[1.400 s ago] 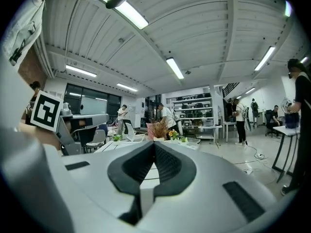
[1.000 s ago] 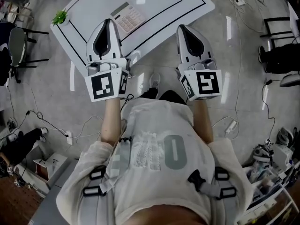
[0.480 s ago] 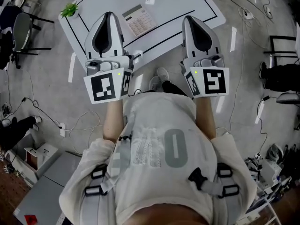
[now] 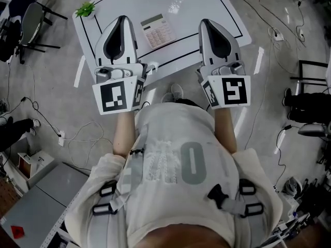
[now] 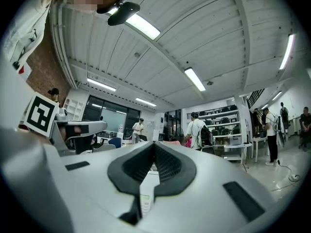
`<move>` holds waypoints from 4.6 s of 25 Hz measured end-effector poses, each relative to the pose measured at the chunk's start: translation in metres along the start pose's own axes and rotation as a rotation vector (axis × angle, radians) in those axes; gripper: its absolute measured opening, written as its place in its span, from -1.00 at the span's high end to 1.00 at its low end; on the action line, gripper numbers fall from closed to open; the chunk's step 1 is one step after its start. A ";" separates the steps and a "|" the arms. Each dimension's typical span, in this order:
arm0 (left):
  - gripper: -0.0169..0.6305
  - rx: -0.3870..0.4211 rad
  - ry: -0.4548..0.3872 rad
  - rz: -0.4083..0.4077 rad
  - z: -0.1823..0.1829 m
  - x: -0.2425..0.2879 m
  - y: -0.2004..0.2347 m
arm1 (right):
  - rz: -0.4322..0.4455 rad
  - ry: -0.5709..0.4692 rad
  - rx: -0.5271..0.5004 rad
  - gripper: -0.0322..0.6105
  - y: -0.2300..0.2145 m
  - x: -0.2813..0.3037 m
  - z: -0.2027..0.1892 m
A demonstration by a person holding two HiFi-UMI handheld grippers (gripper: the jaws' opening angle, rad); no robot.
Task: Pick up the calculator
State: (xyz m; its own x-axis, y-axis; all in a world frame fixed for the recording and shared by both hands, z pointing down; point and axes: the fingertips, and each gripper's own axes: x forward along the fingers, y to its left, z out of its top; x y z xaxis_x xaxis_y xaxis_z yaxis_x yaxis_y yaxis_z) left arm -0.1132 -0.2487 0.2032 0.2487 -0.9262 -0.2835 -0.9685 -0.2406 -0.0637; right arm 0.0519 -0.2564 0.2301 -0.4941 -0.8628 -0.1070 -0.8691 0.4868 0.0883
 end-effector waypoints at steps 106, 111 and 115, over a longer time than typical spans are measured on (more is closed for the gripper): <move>0.46 -0.463 1.143 -0.739 -0.373 0.059 -0.002 | 0.264 0.294 0.118 0.88 -0.003 0.054 -0.128; 0.64 -0.630 1.135 -0.697 -0.367 0.054 0.002 | 0.270 0.296 0.116 0.88 -0.001 0.054 -0.129; 0.67 -0.680 1.115 -0.687 -0.363 0.052 0.004 | 0.277 0.295 0.112 0.88 0.000 0.057 -0.127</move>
State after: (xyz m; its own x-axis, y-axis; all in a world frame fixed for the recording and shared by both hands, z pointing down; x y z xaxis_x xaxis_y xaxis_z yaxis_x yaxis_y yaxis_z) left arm -0.1005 -0.4037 0.5354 0.8304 -0.2411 0.5023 -0.5487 -0.5102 0.6623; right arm 0.0274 -0.3228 0.3502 -0.6956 -0.6914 0.1954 -0.7096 0.7036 -0.0365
